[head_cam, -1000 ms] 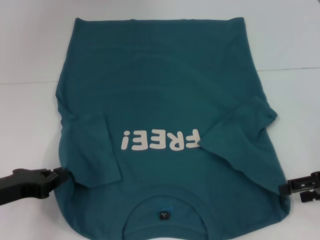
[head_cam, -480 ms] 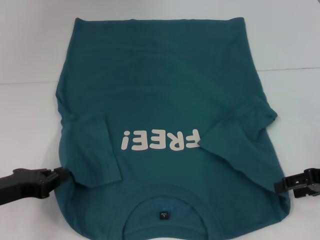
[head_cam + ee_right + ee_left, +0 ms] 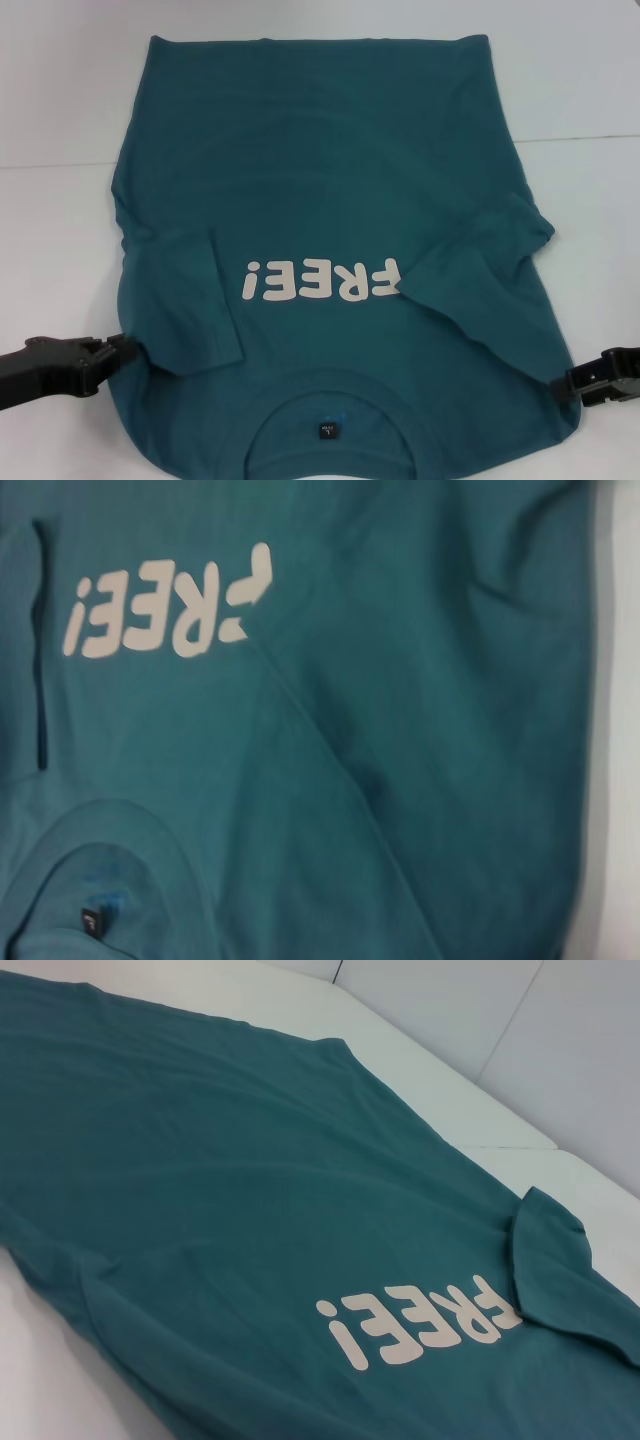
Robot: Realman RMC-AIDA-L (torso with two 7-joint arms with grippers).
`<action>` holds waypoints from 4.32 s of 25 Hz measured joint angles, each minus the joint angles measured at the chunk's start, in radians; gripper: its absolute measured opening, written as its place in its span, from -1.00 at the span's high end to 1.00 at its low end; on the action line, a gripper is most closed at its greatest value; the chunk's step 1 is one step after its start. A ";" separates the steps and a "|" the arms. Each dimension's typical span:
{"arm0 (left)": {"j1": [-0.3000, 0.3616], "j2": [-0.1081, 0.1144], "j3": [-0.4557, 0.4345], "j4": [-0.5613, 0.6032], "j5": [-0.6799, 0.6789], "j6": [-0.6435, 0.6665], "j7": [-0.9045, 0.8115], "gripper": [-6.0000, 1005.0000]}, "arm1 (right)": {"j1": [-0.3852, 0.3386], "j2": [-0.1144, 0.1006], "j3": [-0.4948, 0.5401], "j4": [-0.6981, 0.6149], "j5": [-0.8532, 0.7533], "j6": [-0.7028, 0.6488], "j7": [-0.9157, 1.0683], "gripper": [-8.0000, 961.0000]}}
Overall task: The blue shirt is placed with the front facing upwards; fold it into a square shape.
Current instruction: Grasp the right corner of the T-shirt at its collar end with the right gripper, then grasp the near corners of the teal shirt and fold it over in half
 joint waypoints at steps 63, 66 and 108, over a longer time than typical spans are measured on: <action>0.016 0.001 -0.122 0.083 0.004 0.087 -0.010 0.89 | -0.040 0.003 0.120 -0.081 0.099 -0.103 -0.153 0.91; 0.023 0.004 -0.151 0.093 0.004 0.103 -0.017 0.89 | -0.041 0.003 0.121 -0.080 0.105 -0.112 -0.171 0.91; -0.008 -0.003 -0.089 0.004 0.210 0.000 -0.085 -0.68 | -0.048 0.000 0.121 -0.078 0.108 -0.126 -0.220 0.92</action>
